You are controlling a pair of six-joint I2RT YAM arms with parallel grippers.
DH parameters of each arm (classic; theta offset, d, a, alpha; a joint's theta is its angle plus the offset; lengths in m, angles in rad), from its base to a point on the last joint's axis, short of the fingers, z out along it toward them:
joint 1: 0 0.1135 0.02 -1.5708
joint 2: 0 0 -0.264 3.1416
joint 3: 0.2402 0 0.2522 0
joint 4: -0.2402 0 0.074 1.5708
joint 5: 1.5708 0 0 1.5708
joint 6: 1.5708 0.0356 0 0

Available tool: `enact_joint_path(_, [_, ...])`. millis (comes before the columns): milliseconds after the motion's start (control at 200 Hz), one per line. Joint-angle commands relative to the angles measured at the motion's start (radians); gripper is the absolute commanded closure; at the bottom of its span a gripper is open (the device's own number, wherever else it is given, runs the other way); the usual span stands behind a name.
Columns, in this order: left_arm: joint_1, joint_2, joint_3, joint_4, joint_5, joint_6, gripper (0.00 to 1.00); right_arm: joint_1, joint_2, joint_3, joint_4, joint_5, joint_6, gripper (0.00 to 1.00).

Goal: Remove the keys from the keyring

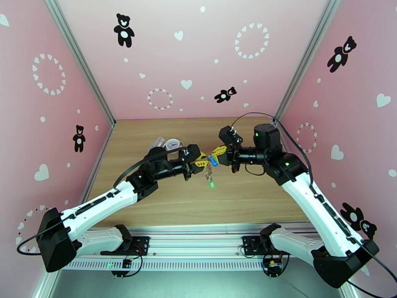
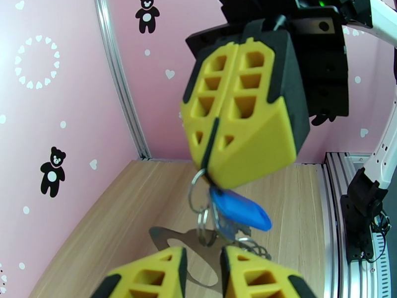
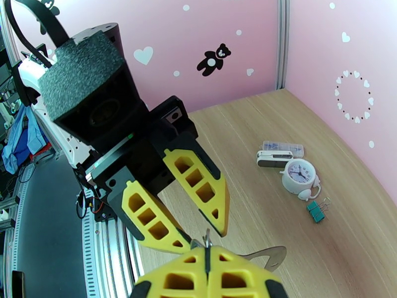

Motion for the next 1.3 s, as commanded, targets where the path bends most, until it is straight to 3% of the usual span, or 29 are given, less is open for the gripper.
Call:
enact_joint_path(0, [0.005, 0.016, 0.035, 0.054, 0.026, -0.024, 0.73, -0.002, -0.026, -0.006, 0.044, -0.022, 0.013, 1.00])
enact_joint_path(210, [0.008, 0.028, 0.035, 0.074, 0.001, -0.033, 0.75, -0.003, -0.026, -0.007, 0.047, -0.024, 0.007, 1.00])
enact_joint_path(440, [0.012, 0.035, 0.030, 0.086, 0.036, -0.045, 0.83, -0.003, -0.030, -0.010, 0.045, -0.020, 0.003, 1.00])
enact_joint_path(516, [0.012, 0.039, 0.039, 0.077, 0.047, -0.044, 0.93, -0.003, -0.031, -0.008, 0.044, -0.018, 0.000, 1.00])
enact_joint_path(786, [0.010, 0.032, 0.094, -0.015, 0.026, -0.065, 1.00, 0.028, -0.022, 0.030, -0.007, 0.033, -0.042, 1.00])
enact_joint_path(1031, [0.006, 0.043, 0.175, -0.108, -0.053, -0.168, 1.00, 0.123, -0.008, 0.048, -0.054, 0.182, -0.103, 1.00])
enact_joint_path(1291, [0.001, 0.057, 0.216, -0.159, -0.094, -0.190, 1.00, 0.123, -0.010, 0.030, -0.031, 0.254, -0.095, 1.00])
